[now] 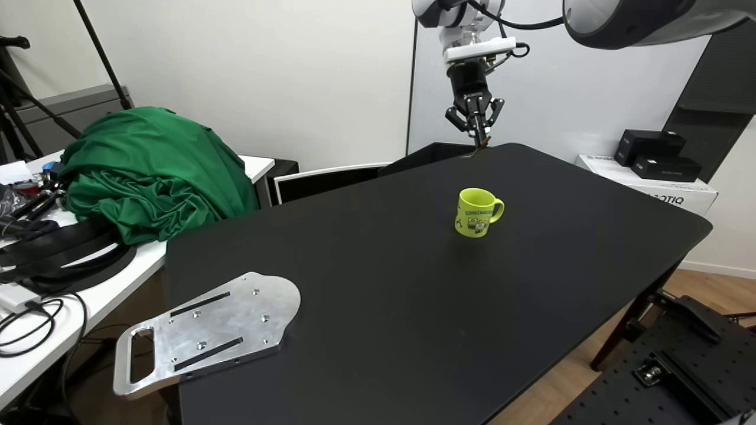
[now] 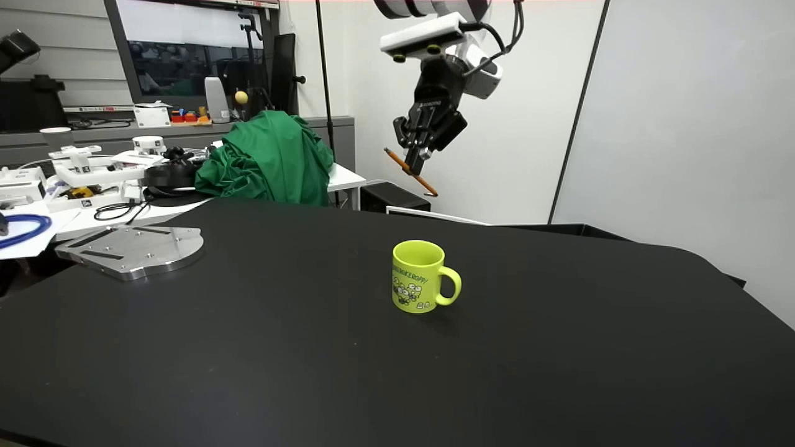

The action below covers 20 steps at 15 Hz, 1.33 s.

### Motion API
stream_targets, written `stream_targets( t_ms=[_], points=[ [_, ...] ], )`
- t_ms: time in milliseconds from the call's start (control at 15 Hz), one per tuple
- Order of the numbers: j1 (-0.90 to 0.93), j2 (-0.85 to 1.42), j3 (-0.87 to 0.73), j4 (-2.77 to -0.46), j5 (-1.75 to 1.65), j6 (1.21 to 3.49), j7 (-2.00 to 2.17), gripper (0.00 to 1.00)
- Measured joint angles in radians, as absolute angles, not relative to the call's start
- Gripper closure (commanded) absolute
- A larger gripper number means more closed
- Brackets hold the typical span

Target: Put the orange object in the yellow mug

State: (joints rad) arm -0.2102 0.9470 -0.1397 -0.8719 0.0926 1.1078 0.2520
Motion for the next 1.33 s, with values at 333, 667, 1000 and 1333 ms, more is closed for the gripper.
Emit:
stream_targets(
  t_ms=[333, 667, 1000, 1333],
  points=[
    [-0.324, 1.037, -0.138, -0.83, 0.225, 0.956, 0.262, 0.98],
    [-0.395, 1.119, -0.117, -0.768, 0.37, 0.969, 0.275, 0.98],
    [-0.421, 1.169, -0.081, -0.717, 0.438, 1.017, 0.288, 0.98],
    [-0.422, 1.193, -0.074, -0.709, 0.472, 1.035, 0.318, 0.98]
  ],
)
